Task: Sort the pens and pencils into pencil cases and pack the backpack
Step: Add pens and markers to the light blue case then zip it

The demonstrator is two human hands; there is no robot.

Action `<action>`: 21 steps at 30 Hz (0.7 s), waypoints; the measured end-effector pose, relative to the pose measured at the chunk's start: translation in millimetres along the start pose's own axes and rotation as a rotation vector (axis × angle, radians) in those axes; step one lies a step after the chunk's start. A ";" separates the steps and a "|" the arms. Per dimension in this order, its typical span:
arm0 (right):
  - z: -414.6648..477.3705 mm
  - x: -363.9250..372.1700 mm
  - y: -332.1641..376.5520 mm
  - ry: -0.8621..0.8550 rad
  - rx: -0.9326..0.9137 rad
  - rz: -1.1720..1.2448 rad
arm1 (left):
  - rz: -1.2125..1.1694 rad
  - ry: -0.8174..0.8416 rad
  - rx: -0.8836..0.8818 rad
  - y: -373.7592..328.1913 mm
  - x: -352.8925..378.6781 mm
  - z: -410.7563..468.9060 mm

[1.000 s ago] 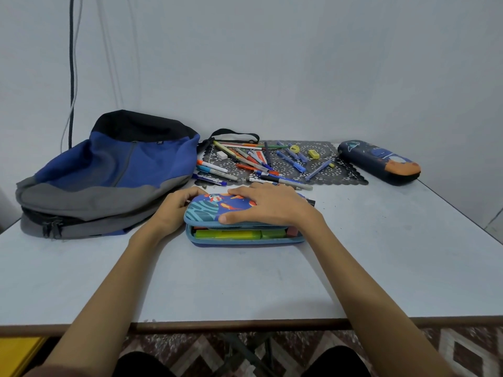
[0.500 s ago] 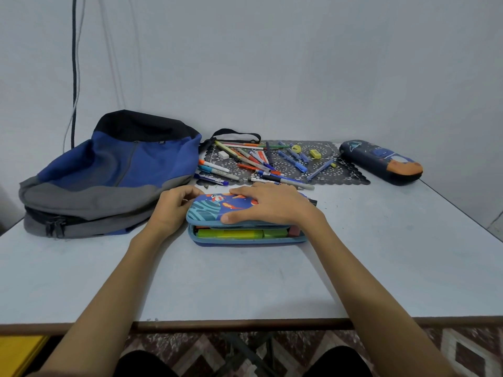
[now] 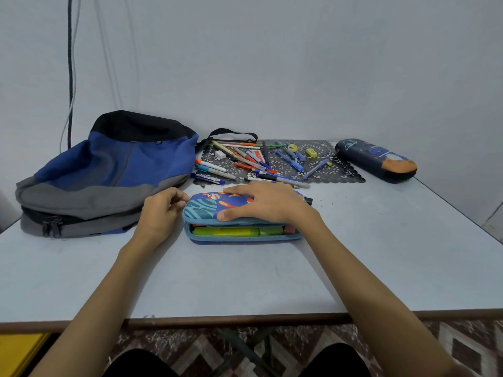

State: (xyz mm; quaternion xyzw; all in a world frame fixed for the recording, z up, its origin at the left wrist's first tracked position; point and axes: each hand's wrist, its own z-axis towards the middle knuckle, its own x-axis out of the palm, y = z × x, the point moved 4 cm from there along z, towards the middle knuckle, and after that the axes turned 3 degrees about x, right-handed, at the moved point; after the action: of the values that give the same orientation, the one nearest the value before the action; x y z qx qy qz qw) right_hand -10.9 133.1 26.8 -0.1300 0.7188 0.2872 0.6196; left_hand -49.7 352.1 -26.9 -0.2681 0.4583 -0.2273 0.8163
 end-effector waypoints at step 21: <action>9.0 3.3 -3.0 -0.035 -0.012 -0.082 | -0.139 -0.169 -0.187 -35.8 -15.3 -86.0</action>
State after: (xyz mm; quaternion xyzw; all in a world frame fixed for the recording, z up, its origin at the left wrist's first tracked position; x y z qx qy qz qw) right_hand -2.6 136.4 22.2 -0.1580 0.7000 0.2683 0.6426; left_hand -136.3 314.8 -31.7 -0.3921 0.3876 -0.2162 0.8058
